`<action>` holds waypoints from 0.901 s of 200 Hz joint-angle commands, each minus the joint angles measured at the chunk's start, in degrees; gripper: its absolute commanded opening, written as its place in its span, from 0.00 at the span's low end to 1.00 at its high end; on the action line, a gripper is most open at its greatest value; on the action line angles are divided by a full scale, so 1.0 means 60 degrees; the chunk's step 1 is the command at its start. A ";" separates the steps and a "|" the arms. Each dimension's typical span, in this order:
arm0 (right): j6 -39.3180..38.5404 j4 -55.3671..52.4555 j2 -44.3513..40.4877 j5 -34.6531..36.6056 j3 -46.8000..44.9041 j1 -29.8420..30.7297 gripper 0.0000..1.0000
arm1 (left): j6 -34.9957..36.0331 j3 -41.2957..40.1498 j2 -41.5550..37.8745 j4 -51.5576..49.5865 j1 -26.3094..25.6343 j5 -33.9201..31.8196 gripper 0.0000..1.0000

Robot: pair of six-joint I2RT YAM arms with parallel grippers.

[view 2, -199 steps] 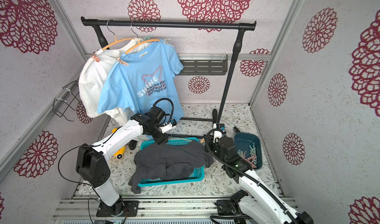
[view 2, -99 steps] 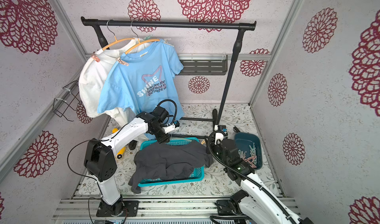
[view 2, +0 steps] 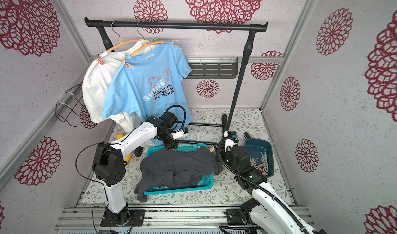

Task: Use clothespins to secure the t-shirt on both sides of the hanger
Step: Pick up the hanger from the basket.

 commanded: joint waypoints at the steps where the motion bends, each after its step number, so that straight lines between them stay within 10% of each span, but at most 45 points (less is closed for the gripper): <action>1: 0.0156 0.0126 -0.0215 -0.0026 0.0075 -0.0038 0.00 | 0.0220 0.0252 0.0099 -0.0125 0.0074 0.0050 0.29; 180: -0.0565 0.0049 -0.0489 0.0150 0.0185 -0.0037 0.00 | 0.0461 -0.0374 -0.1152 0.0786 -0.0112 -0.1123 0.03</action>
